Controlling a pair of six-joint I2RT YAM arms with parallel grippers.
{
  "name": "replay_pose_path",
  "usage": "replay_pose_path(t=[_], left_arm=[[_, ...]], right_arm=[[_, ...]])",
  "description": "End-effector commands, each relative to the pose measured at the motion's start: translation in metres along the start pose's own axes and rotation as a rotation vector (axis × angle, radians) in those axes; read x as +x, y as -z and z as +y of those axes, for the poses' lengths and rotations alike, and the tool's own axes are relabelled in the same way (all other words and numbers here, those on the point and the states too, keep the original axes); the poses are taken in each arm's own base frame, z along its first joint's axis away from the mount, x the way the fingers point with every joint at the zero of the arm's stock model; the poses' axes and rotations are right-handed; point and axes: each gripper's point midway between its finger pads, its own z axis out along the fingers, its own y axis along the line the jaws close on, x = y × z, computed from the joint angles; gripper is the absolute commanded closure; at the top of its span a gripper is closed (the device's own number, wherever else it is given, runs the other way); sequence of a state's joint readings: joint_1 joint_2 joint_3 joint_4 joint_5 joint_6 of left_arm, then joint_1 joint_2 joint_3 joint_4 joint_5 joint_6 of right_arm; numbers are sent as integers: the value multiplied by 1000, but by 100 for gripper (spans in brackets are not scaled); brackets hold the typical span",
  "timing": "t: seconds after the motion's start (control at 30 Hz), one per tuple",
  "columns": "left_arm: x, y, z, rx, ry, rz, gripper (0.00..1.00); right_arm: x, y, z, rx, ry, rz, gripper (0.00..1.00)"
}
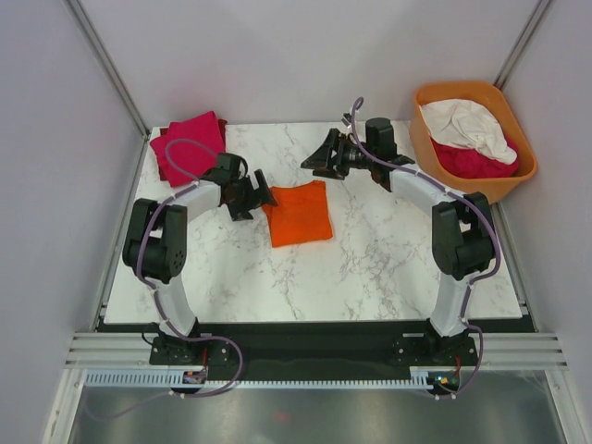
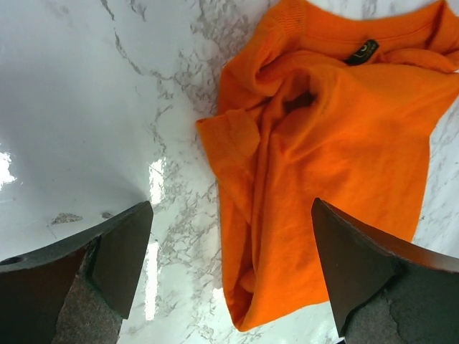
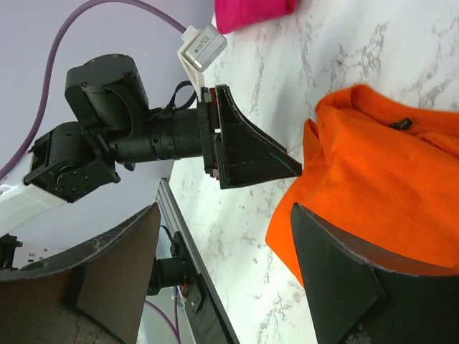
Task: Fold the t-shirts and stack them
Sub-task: Fold the tshirt, then neatly place the folded tshirt to the corner
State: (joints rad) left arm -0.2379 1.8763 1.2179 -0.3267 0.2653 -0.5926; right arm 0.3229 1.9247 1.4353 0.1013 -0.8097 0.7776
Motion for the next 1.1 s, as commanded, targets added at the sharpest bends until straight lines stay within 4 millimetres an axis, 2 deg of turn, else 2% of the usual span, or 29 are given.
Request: replay_pose_path(t=[0.0,0.13,0.27,0.3,0.33,0.37,0.4,0.47,0.5,0.57,0.67,0.73,0.83,0.87,0.9,0.93,1.03,1.07], left_arm=[[0,-12,-2,24,-34,-12,0],[7,-27,-7,35,-36,10,0],[16,-47,-5,32,-12,45,3],[20,-54,-1,29,-1,57,7],[21,-57,-7,60,8,62,12],[22,-59,-9,75,15,67,20],[23,-62,-11,88,22,76,35],[26,-70,-11,88,33,87,45],[25,-72,-10,84,35,87,60],[27,-79,-7,76,41,97,60],[24,-79,-9,81,39,91,60],[18,-77,-13,89,37,78,60],[-7,-55,-36,140,12,10,60],[-18,-47,-46,161,6,-17,89],[-10,-36,-38,120,-33,28,98],[-29,-28,-45,127,-56,-10,98],[-57,-11,-47,128,-96,-58,98],[-60,-9,-48,130,-106,-60,98]], right_arm=[[-3,13,11,4,45,-18,18],[-2,15,10,9,43,-19,18],[-1,17,7,15,38,-17,18],[0,17,7,14,38,-16,18],[0,17,5,18,35,-16,18],[0,18,5,19,36,-17,18],[0,18,5,19,33,-16,18],[1,18,3,20,32,-13,18],[3,19,3,19,30,-10,18],[2,20,1,23,32,-14,18],[4,21,-1,25,29,-9,18],[4,22,-4,27,23,-8,18],[5,24,-3,28,23,-8,19],[4,25,-1,26,30,-12,18],[4,26,-1,25,30,-13,18],[4,26,0,25,30,-13,18],[1,30,3,21,39,-23,18],[1,30,4,20,41,-25,19]])
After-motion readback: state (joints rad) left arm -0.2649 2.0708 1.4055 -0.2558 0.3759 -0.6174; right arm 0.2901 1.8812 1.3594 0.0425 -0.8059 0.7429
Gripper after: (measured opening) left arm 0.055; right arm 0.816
